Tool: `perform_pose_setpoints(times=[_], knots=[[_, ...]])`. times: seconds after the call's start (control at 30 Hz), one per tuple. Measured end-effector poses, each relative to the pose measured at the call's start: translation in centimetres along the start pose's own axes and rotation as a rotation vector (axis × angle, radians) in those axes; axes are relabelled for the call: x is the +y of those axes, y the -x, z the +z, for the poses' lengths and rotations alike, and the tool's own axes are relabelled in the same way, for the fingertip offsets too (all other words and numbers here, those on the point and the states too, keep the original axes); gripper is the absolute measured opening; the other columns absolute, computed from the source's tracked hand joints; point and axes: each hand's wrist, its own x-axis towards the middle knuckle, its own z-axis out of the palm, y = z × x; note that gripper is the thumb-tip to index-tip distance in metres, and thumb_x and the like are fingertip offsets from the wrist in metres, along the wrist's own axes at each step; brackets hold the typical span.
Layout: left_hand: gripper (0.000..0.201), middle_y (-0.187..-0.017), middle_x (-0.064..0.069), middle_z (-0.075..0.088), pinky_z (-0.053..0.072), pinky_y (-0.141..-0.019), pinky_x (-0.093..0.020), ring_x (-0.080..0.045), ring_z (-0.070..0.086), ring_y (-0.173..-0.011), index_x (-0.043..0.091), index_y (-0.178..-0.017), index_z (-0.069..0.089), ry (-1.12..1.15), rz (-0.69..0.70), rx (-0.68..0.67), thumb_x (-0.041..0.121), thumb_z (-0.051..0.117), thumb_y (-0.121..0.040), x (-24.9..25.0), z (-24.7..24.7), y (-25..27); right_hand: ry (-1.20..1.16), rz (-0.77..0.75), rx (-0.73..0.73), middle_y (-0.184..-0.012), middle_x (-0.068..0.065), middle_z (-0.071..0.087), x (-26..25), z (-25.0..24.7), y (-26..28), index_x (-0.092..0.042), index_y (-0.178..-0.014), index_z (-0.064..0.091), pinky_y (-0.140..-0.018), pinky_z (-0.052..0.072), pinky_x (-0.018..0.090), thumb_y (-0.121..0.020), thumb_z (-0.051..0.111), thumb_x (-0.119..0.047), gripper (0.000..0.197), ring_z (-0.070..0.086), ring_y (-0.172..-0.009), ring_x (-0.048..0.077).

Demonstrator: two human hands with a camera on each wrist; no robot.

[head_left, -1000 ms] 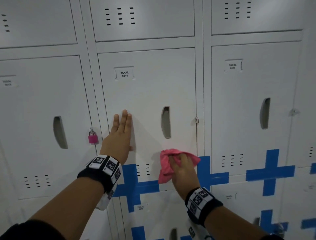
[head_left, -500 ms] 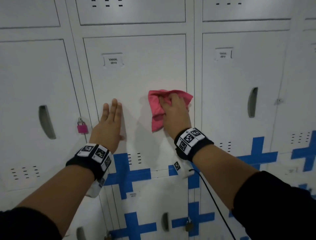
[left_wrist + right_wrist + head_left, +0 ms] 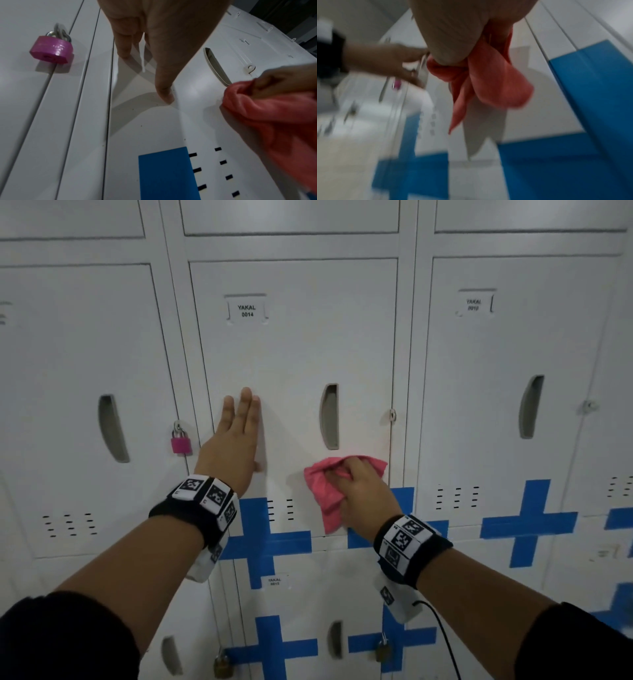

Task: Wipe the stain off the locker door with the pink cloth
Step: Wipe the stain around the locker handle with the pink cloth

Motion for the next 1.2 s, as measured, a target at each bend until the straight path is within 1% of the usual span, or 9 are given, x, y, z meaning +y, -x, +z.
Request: perform_pose_setpoints(times=[0.13, 0.2, 0.3, 0.37, 0.5, 0.63, 0.87, 1.1, 1.2], knots=[[0.120, -0.156, -0.001, -0.029, 0.049, -0.095, -0.030, -0.027, -0.012, -0.146, 0.013, -0.148, -0.021, -0.016, -0.008, -0.007, 0.030, 0.076, -0.079, 0.4, -0.5, 0.2, -0.227, 0.057, 0.424, -0.115, 0.013, 0.053, -1.5, -4.9, -4.1, -0.005, -0.118, 0.062, -0.091, 0.049, 0.033, -0.085, 0.051, -0.009, 0.035, 0.050, -0.104, 0.022], [0.118, -0.156, 0.000, -0.030, 0.051, -0.092, -0.029, -0.026, -0.013, -0.146, 0.014, -0.148, -0.022, -0.024, -0.012, -0.026, 0.028, 0.074, -0.081, 0.5, -0.7, 0.3, -0.201, 0.102, 0.475, -0.120, 0.017, 0.050, -1.5, -6.4, -7.1, -0.006, -0.122, 0.061, -0.095, 0.046, 0.036, -0.083, 0.050, -0.004, 0.041, 0.048, -0.109, 0.028], [0.104, -0.155, 0.002, -0.031, 0.053, -0.079, -0.024, -0.024, -0.012, -0.147, 0.016, -0.148, -0.023, -0.061, -0.001, -0.039, 0.008, 0.061, -0.086, 0.3, -1.3, 0.3, -0.121, 0.197, 0.307, -0.126, 0.014, 0.048, -1.8, -7.2, -10.1, -0.014, -0.125, 0.058, -0.095, 0.043, 0.044, -0.076, 0.064, -0.001, 0.051, 0.042, -0.115, 0.031], [0.098, -0.154, 0.003, -0.032, 0.054, -0.072, -0.021, -0.023, -0.010, -0.147, 0.018, -0.148, -0.023, -0.074, 0.012, -0.056, -0.003, 0.049, -0.084, 0.1, -1.6, 0.1, 0.053, 0.126, 0.251, -0.126, 0.012, 0.050, -2.1, -6.5, -10.2, -0.010, -0.122, 0.060, -0.094, 0.046, 0.046, -0.069, 0.076, -0.005, 0.056, 0.042, -0.115, 0.034], [0.098, -0.154, 0.005, -0.032, 0.052, -0.067, -0.022, -0.022, -0.012, -0.147, 0.020, -0.148, -0.022, -0.065, 0.001, -0.081, -0.010, 0.042, -0.080, 0.1, -1.6, 0.1, 0.144, -0.001, 0.286, -0.124, 0.012, 0.054, -2.0, -5.5, -9.7, -0.010, -0.115, 0.064, -0.092, 0.047, 0.047, -0.072, 0.076, -0.016, 0.045, 0.046, -0.107, 0.038], [0.097, -0.154, 0.004, -0.033, 0.055, -0.071, -0.024, -0.025, -0.014, -0.146, 0.018, -0.148, -0.022, -0.050, -0.033, -0.075, -0.011, 0.040, -0.079, 0.8, -1.2, 0.1, 0.276, -0.157, 0.195, -0.123, 0.007, 0.057, -1.8, -4.6, -9.0, -0.015, -0.112, 0.067, -0.088, 0.049, 0.046, -0.073, 0.075, -0.014, 0.040, 0.048, -0.107, 0.033], [0.095, -0.154, 0.005, -0.033, 0.053, -0.071, -0.021, -0.022, -0.015, -0.146, 0.018, -0.148, -0.023, -0.058, -0.041, -0.095, -0.012, 0.037, -0.079, 0.8, -2.0, 0.4, 0.334, -0.326, -0.070, -0.122, 0.003, 0.059, -0.7, -2.9, -5.0, -0.019, -0.118, 0.065, -0.094, 0.048, 0.044, -0.072, 0.077, -0.015, 0.048, 0.050, -0.111, 0.027], [0.089, -0.155, 0.007, -0.029, 0.051, -0.085, -0.023, -0.019, -0.013, -0.147, 0.020, -0.149, -0.019, -0.008, -0.047, -0.154, -0.003, 0.038, -0.084, 1.2, -3.4, 0.3, 0.416, -0.272, -0.275, -0.116, -0.001, 0.061, 0.3, -3.2, -1.7, -0.021, -0.113, 0.067, -0.096, 0.045, 0.037, -0.082, 0.070, -0.022, 0.032, 0.047, -0.110, 0.022], [0.087, -0.156, 0.008, -0.026, 0.045, -0.102, -0.032, -0.017, -0.010, -0.147, 0.021, -0.150, -0.016, 0.028, -0.046, -0.211, 0.003, 0.040, -0.086, 0.9, -4.0, 0.5, 0.254, -0.165, -0.137, -0.113, -0.002, 0.064, 0.6, -3.7, -1.0, -0.023, -0.108, 0.071, -0.095, 0.047, 0.038, -0.081, 0.071, -0.021, 0.028, 0.047, -0.108, 0.021]])
